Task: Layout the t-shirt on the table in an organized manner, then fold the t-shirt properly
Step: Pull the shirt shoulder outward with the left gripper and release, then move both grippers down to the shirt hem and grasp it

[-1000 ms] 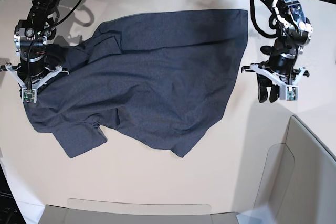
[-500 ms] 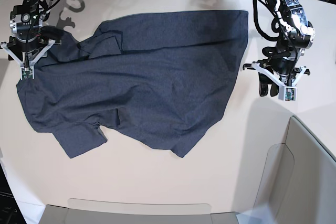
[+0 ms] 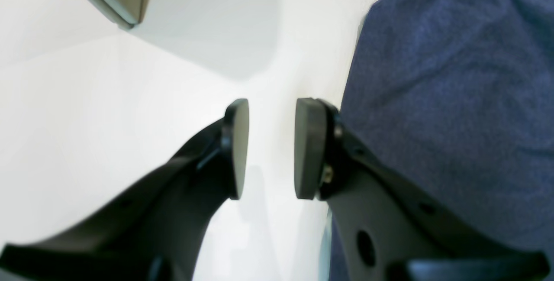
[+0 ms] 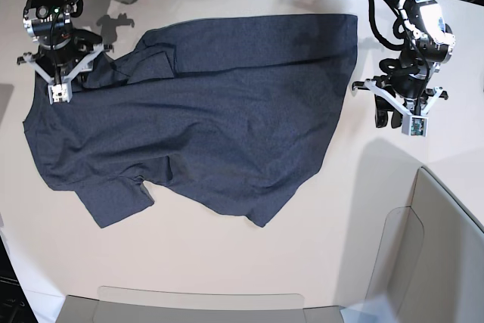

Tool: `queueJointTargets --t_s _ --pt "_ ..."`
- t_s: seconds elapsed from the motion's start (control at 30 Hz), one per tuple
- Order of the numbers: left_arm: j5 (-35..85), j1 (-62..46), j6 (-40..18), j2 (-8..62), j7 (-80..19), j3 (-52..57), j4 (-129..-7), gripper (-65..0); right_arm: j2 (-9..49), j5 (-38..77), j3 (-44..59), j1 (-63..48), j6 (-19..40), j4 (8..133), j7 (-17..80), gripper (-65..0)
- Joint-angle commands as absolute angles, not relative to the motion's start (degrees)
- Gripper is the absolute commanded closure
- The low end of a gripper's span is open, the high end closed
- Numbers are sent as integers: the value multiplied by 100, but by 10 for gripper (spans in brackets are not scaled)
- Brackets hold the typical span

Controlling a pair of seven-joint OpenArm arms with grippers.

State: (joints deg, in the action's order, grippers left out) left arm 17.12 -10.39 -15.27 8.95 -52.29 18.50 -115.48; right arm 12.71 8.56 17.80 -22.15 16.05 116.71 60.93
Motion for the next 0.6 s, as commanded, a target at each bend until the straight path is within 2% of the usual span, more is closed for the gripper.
queueJointTargets --t_s 0.0,0.03,0.07,0.3,0.57 --pt "1719 -1015 -1525 954 -5095 1868 -11626 -182 1349 1007 1719 -2264 1604 11767 5974 -83" --pt "1719 -1015 -1525 954 -5095 1859 -11626 -182 1358 1024 1657 -2352 1604 11767 5974 -7" --pt "1719 -1024 -1525 954 -5095 1859 -11626 -182 1367 1024 1604 -2396 1604 11767 5982 0" --pt "1736 -1024 -1525 927 -5095 1859 -11626 -182 1464 1024 1525 -2501 1596 11398 5947 0" --pt "1745 -1182 -1525 927 -5095 1859 -11626 -182 1490 1024 1499 -2114 1596 10000 5789 0"
